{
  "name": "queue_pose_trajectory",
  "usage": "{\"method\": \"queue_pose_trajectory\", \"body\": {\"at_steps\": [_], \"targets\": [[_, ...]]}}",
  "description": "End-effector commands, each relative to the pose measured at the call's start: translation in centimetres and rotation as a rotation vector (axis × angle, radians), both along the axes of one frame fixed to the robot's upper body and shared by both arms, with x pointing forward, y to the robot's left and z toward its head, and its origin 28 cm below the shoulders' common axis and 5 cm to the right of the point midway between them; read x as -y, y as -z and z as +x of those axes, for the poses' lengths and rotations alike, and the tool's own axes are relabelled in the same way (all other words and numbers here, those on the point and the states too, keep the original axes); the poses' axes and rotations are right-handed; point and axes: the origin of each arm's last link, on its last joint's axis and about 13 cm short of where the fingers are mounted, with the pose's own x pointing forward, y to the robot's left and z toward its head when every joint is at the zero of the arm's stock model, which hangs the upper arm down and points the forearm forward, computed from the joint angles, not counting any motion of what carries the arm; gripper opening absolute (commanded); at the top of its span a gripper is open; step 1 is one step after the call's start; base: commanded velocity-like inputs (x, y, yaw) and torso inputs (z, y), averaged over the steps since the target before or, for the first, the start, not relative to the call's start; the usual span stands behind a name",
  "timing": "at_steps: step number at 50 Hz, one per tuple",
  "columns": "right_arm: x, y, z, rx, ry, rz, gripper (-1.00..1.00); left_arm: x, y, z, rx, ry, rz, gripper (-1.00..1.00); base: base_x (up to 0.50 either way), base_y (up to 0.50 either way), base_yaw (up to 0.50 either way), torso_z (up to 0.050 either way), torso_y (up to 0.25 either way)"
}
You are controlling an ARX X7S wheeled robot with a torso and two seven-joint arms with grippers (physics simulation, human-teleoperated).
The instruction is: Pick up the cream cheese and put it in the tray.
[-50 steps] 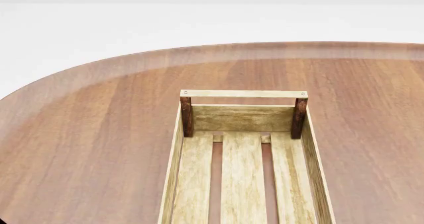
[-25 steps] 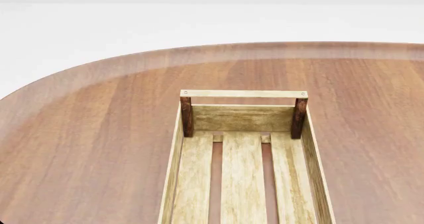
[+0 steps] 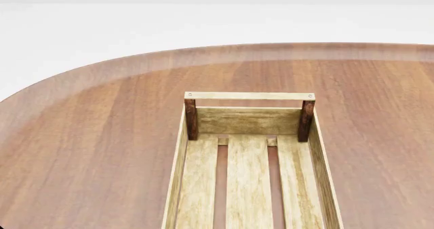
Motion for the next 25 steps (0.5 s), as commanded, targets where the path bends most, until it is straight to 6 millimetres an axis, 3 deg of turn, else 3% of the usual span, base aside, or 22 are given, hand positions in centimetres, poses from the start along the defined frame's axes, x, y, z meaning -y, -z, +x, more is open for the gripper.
{"method": "queue_pose_trajectory", "body": {"at_steps": [1,25], "targets": [[0.16,0.64,0.17,-0.020,0.000,0.011,1.00,0.04,-0.02,-0.05,0.000,0.001,0.002,1.00,0.00,0.00,0.00,0.000,0.000],[0.91,1.28,0.01,-0.029,-0.020,0.058,1.00,0.10,0.06,0.05,-0.006,0.001,0.007,1.00,0.00,0.00,0.00,0.000,0.000]]}}
